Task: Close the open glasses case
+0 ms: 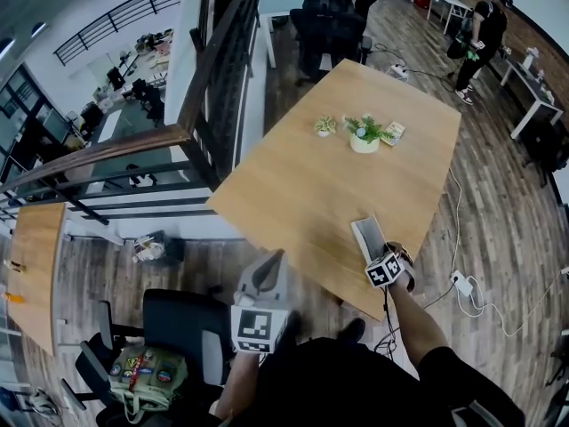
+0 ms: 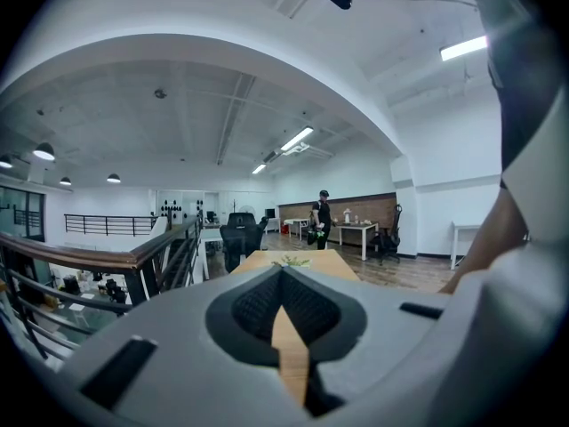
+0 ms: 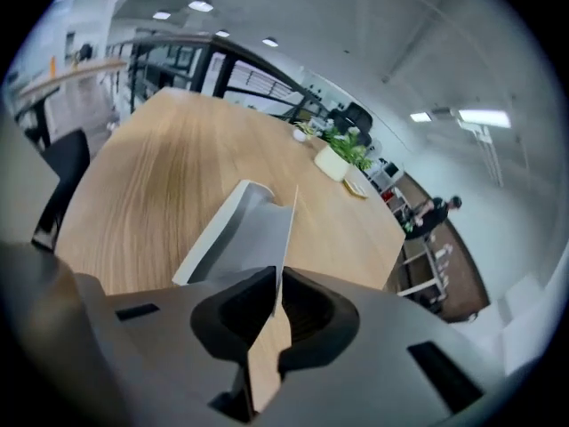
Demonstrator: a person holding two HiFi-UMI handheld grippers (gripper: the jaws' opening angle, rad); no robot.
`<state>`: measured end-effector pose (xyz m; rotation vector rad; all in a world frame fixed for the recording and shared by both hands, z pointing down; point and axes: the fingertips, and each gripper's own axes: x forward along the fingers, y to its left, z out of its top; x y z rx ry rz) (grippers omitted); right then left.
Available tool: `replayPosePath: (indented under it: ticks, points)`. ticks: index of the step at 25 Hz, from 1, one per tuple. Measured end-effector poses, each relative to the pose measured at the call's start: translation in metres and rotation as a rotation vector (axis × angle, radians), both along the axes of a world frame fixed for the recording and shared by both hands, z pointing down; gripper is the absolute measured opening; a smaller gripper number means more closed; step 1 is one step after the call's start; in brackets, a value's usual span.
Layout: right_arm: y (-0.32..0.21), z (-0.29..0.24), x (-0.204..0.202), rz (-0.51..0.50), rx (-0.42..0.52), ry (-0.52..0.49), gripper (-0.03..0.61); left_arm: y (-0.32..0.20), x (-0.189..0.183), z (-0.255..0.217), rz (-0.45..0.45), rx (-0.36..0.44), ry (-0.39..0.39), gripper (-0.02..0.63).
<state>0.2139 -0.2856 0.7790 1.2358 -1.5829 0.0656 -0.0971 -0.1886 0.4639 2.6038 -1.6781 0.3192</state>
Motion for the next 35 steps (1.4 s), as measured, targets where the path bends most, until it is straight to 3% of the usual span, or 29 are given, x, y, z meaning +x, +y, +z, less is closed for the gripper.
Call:
replayPosePath:
  ticks: [4,7,17,22,28,32,35]
  points:
    - [0.005,0.000,-0.014,-0.159,0.026,0.284,0.052,-0.002,0.002,0.002,0.014,0.010,-0.011,-0.002]
    - [0.012,0.002,-0.029,-0.256,0.033,0.393,0.061,-0.001,0.002,0.001,0.018,0.010,-0.007,-0.002]
    - [0.025,0.016,-0.055,-0.321,-0.025,0.295,0.115,0.001,0.003,0.002,0.026,0.005,0.005,-0.002]
    - [0.026,0.018,-0.057,-0.294,-0.054,0.177,0.128,0.000,0.007,0.004,0.043,-0.002,0.006,-0.002]
    - [0.032,0.023,-0.070,-0.201,-0.134,-0.108,0.161,-0.002,0.012,0.005,0.067,-0.007,0.021,-0.002]
    - [0.029,0.018,-0.059,0.064,-0.136,-0.452,0.016,-0.001,0.013,0.002,0.076,-0.001,0.025,-0.002]
    - [0.029,0.020,-0.059,0.111,-0.141,-0.486,0.015,0.000,0.012,0.003,0.073,-0.004,0.022,-0.002]
